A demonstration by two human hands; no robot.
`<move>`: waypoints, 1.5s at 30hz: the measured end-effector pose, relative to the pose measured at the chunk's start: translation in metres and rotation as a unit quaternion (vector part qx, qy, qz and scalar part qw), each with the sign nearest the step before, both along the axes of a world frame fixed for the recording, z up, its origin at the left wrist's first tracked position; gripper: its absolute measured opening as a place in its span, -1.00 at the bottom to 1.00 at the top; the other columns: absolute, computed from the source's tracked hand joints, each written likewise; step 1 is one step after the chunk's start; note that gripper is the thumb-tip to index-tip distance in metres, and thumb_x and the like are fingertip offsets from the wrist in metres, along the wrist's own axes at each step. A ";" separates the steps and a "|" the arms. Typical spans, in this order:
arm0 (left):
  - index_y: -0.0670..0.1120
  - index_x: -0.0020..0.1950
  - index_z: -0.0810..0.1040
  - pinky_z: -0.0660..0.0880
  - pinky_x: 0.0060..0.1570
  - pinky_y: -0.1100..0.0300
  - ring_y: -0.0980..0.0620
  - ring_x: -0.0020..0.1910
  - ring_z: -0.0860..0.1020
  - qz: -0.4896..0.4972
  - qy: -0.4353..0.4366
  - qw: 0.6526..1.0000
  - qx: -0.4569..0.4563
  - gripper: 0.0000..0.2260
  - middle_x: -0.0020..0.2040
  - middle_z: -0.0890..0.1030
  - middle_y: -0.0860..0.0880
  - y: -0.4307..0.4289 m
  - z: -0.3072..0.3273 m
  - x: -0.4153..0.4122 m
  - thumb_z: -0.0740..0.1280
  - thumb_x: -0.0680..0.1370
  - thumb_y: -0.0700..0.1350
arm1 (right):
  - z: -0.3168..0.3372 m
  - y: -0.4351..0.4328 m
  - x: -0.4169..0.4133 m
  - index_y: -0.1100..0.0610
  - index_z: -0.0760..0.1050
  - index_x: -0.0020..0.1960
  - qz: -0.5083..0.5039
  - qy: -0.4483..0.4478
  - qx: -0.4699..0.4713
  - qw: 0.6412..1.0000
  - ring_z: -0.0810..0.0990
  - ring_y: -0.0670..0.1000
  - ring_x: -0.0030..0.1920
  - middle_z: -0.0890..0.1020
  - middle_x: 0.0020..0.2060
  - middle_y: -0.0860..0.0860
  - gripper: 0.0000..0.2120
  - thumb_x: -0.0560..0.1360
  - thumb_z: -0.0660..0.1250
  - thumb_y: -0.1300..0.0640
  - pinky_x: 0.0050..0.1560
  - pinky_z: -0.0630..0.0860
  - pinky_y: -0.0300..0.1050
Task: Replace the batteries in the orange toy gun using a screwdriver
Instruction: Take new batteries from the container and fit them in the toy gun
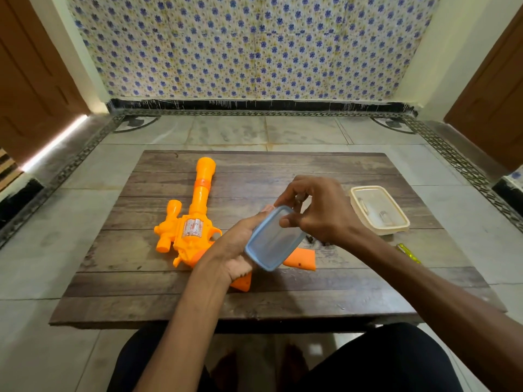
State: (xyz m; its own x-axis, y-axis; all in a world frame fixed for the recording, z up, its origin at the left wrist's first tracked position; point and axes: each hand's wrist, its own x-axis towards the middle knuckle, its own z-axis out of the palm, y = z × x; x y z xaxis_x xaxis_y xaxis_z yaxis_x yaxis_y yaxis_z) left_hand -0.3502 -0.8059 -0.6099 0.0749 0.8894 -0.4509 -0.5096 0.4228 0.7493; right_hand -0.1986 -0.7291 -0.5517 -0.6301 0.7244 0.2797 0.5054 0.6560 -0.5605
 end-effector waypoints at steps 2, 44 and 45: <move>-0.08 0.02 0.69 0.56 -0.14 0.05 -0.08 -0.14 0.64 0.016 -0.012 1.000 -0.005 -0.70 -0.08 0.68 -0.15 0.001 0.001 0.000 0.25 0.64 0.07 | -0.001 -0.003 -0.002 -0.02 0.68 -0.14 0.004 0.003 0.032 0.999 0.57 -0.11 -0.22 0.62 -0.23 -0.15 -0.69 0.17 0.65 0.17 -0.23 0.60 -0.05; -0.04 0.45 0.44 0.53 -0.04 0.07 -0.04 0.13 0.57 0.384 -0.058 0.918 0.077 -0.59 0.22 0.60 -0.07 0.001 0.027 -0.040 0.03 0.71 0.10 | -0.003 0.015 -0.003 0.13 0.58 -0.21 -0.088 0.167 0.040 0.981 0.64 -0.11 -0.27 0.65 -0.29 -0.07 -0.87 0.35 0.47 0.32 -0.23 0.62 -0.19; -0.03 0.46 0.43 0.53 -0.04 0.07 -0.04 0.15 0.57 0.379 -0.060 0.920 0.076 -0.59 0.25 0.60 -0.06 -0.001 0.027 -0.040 0.03 0.71 0.09 | -0.016 0.020 -0.007 0.11 0.57 -0.23 -0.094 0.114 0.063 0.987 0.64 -0.06 -0.27 0.65 -0.30 -0.06 -0.86 0.34 0.44 0.32 -0.24 0.62 -0.08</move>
